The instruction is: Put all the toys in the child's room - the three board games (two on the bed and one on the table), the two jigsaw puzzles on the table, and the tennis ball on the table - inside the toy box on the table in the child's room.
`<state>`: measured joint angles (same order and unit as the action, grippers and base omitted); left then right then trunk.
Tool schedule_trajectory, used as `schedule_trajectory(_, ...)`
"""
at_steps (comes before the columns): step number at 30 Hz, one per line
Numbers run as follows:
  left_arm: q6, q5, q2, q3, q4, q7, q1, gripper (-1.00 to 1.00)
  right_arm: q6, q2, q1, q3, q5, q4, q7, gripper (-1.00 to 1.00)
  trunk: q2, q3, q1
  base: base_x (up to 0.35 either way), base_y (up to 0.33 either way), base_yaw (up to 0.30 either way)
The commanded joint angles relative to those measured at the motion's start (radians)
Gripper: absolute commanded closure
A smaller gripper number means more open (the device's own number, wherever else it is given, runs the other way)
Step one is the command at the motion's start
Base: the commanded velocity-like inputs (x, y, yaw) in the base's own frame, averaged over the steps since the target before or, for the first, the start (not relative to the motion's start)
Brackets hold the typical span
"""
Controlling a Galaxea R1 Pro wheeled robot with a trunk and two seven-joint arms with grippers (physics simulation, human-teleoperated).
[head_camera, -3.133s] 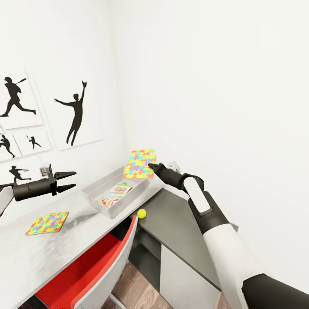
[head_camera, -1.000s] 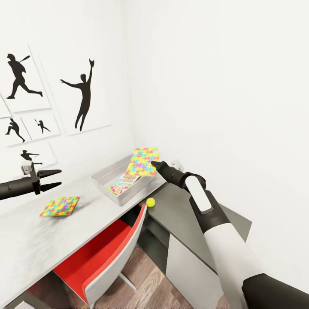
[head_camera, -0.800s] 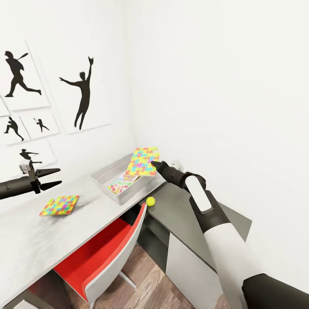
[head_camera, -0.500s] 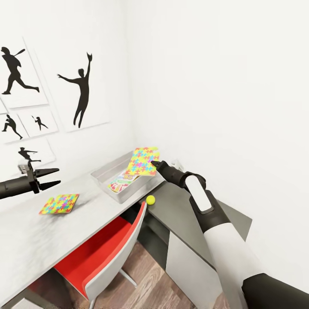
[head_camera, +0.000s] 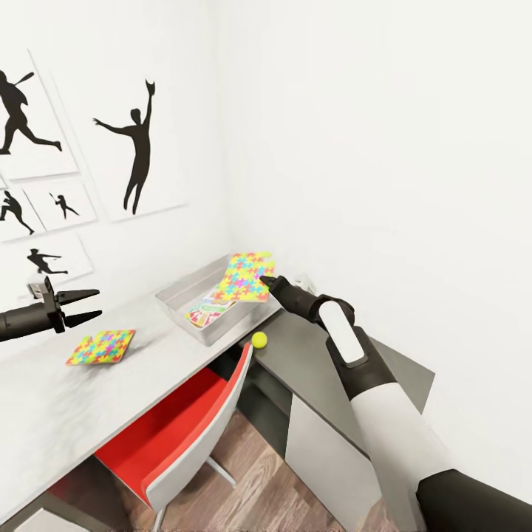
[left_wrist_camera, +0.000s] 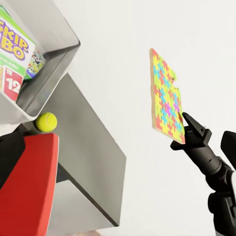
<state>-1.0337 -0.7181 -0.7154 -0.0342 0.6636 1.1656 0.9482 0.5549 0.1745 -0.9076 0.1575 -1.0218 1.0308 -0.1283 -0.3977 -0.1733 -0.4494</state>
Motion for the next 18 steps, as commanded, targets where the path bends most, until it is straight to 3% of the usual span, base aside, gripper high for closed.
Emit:
schedule_trajectory(1,-0.005,-0.002,-0.001,-0.003,-0.001,0.003,0.001,-1.00,0.002,0.000,-0.003,0.000,-0.011,0.001,-0.010,1.00,-0.002,-0.004,-0.001,0.000,0.000,0.000)
schedule_trajectory(18,-0.003,-0.002,-0.001,-0.003,-0.002,0.003,0.002,-1.00,0.003,0.000,-0.010,0.001,-0.011,0.002,-0.010,1.00,-0.002,-0.031,-0.001,0.000,0.000,0.000)
